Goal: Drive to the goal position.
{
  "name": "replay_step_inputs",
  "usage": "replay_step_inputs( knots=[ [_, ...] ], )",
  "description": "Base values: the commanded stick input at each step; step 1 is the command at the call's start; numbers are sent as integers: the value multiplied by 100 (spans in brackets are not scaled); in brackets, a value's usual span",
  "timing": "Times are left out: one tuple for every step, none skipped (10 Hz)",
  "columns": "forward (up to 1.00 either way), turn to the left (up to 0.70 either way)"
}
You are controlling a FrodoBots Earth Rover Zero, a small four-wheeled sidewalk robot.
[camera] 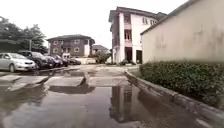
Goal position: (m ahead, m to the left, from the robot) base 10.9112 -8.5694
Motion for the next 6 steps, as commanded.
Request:
replay_step_inputs(
  knots=[
    [70,0],
    [70,0],
    [70,0],
    [70,0],
    [70,0],
    [0,0]
  ],
)
